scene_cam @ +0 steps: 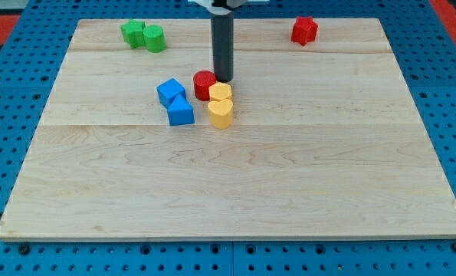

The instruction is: Move the red star downwards

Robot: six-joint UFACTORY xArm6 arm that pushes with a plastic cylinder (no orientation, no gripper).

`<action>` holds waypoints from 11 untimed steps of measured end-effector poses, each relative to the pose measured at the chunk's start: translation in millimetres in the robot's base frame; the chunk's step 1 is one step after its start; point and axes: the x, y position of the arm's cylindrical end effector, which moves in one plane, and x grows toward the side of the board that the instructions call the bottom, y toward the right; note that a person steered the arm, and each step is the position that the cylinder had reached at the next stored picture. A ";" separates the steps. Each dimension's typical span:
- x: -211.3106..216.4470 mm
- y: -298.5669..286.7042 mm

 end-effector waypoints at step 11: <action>-60.0 233.1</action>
